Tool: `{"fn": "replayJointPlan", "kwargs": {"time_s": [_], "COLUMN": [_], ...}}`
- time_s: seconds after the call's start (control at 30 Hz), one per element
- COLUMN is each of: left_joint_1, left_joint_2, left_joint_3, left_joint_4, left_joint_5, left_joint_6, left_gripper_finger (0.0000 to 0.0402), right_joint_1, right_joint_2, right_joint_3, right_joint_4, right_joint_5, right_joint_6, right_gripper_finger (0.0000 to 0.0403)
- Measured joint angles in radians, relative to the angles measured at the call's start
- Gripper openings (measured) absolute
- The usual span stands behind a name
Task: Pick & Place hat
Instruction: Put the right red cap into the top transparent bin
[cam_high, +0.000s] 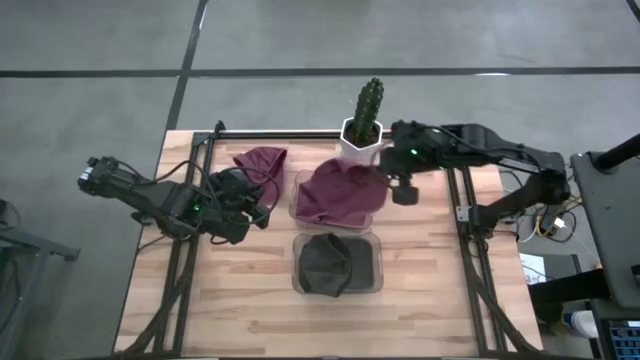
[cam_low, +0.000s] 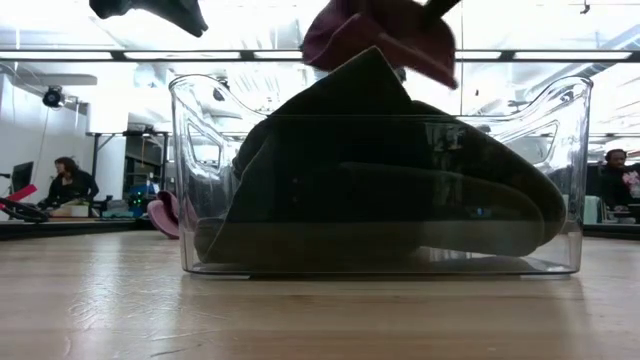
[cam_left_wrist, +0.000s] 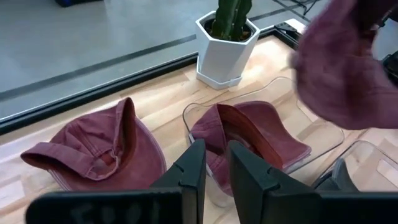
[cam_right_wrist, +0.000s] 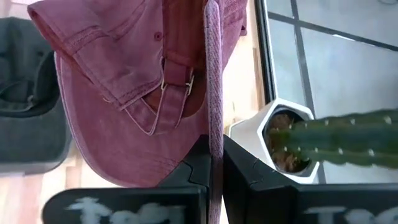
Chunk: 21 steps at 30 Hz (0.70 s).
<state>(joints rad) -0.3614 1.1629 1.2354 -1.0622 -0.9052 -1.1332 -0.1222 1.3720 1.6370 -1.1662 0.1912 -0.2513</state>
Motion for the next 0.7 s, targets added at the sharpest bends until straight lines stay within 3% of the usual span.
{"fn": "replayJointPlan", "kwargs": {"time_s": [0.33, 0.7], "left_joint_1": [0.000, 0.000], "left_joint_2": [0.000, 0.000], "left_joint_3": [0.000, 0.000], "left_joint_4": [0.000, 0.000], "left_joint_5": [0.006, 0.006], "left_joint_6": [-0.002, -0.001], "left_gripper_finger": [0.0060, 0.0060], "right_joint_1": [-0.105, -0.189], "right_joint_2": [0.170, 0.297], "right_joint_3": [0.122, 0.157], "right_joint_4": [-0.004, -0.004], "right_joint_5": [-0.190, -0.353], "right_joint_6": [-0.043, -0.060], "right_gripper_finger": [0.0012, 0.0012]}}
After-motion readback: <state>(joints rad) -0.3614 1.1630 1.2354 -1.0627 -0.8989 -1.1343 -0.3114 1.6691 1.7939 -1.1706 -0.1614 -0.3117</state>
